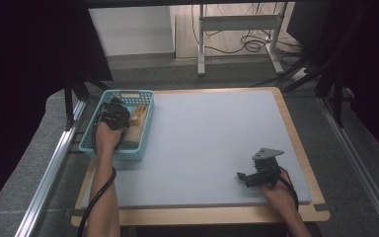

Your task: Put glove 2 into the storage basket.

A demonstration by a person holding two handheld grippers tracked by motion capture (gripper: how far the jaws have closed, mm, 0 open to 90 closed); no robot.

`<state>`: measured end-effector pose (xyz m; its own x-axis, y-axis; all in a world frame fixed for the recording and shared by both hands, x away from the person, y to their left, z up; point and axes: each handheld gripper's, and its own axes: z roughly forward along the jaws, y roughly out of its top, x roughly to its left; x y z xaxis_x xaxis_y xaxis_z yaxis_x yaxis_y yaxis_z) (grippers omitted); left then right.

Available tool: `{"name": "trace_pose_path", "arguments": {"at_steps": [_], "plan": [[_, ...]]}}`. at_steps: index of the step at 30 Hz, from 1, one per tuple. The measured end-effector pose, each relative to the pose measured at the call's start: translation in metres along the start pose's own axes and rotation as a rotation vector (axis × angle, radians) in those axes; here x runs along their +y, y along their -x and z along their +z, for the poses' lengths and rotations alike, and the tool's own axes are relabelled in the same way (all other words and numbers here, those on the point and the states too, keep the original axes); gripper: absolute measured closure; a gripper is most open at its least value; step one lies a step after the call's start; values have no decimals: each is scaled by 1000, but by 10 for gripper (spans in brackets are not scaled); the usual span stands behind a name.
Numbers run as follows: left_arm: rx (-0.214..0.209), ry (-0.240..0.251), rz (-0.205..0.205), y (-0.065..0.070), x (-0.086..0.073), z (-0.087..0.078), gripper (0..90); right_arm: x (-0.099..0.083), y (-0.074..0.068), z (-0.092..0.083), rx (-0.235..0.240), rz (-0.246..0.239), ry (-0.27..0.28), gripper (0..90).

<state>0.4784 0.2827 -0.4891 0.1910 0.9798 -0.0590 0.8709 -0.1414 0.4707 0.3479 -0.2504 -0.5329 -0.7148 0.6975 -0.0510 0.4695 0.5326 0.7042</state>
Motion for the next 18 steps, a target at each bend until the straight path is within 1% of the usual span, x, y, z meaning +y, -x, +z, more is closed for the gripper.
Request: {"name": "trace_pose_path", "arguments": {"at_steps": [3, 5, 8, 11, 13, 14, 15, 16, 18], "plan": [[6, 27, -8, -3, -1, -8, 701, 0, 0, 0, 0, 0, 0, 33], [14, 37, -1, -5, -1, -13, 674, 0, 0, 0, 0, 0, 0, 33], [19, 59, -12, -8, -2, -19, 632, 0, 0, 0, 0, 0, 0, 33], [19, 86, -18, -12, -4, -26, 565, 0, 0, 0, 0, 0, 0, 33], [8, 111, -26, -14, -5, -31, 518, 0, 0, 0, 0, 0, 0, 33], [-5, 130, -37, -14, -6, -33, 497, 0, 0, 0, 0, 0, 0, 33], [-21, 145, -38, -14, -7, -36, 474, 0, 0, 0, 0, 0, 0, 33], [-30, 156, -40, -13, -7, -38, 421, 0, 0, 0, 0, 0, 0, 32], [-42, 171, -30, -12, -9, -42, 378, 0, 0, 0, 0, 0, 0, 33]]}}
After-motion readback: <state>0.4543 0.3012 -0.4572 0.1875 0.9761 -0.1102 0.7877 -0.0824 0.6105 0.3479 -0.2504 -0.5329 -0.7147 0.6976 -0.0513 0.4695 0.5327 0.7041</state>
